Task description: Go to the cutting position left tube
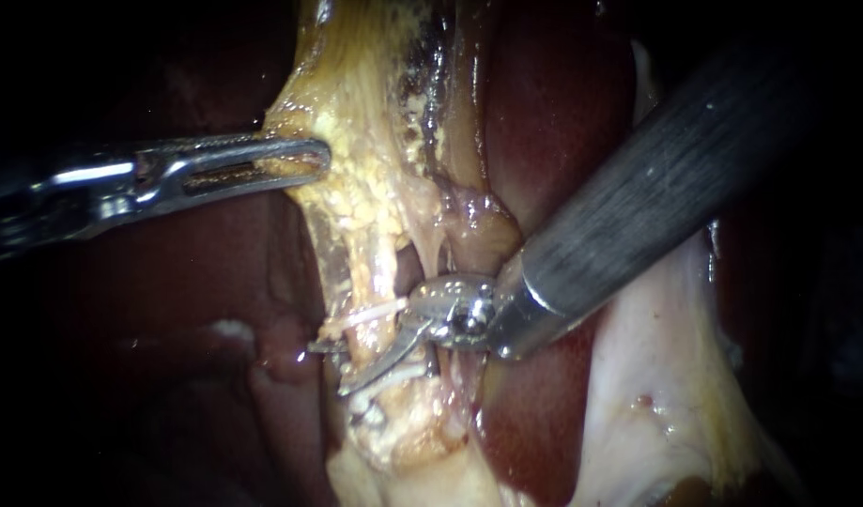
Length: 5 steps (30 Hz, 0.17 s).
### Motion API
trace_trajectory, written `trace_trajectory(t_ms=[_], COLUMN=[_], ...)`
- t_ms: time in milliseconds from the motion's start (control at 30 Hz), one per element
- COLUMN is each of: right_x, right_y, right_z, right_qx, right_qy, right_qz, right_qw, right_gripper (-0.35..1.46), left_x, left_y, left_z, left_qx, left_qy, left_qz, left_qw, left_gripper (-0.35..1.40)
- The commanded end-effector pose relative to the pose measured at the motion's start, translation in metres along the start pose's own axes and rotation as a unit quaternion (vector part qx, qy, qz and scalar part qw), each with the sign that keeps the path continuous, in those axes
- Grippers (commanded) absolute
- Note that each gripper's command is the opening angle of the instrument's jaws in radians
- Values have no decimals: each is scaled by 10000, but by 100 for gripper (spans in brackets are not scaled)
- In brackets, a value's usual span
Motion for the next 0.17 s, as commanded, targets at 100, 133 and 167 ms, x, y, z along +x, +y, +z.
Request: trace_trajectory(t_ms=[100,133,167], right_x=[0,0,-1], right_y=[0,0,0], right_z=[0,-1,-1], right_qx=[0,0,0], right_qy=[-1,-1,-1], right_qz=[0,0,0], right_qw=[10000,10000,10000], right_gripper=[114,114,114], left_x=[0,0,0], left_y=[0,0,0], left_z=[0,0,0], left_qx=[-2,-3,-3], left_qy=[2,2,2], left_qz=[0,0,0], left_qw=[10000,10000,10000], left_gripper=[-35,-35,-35])
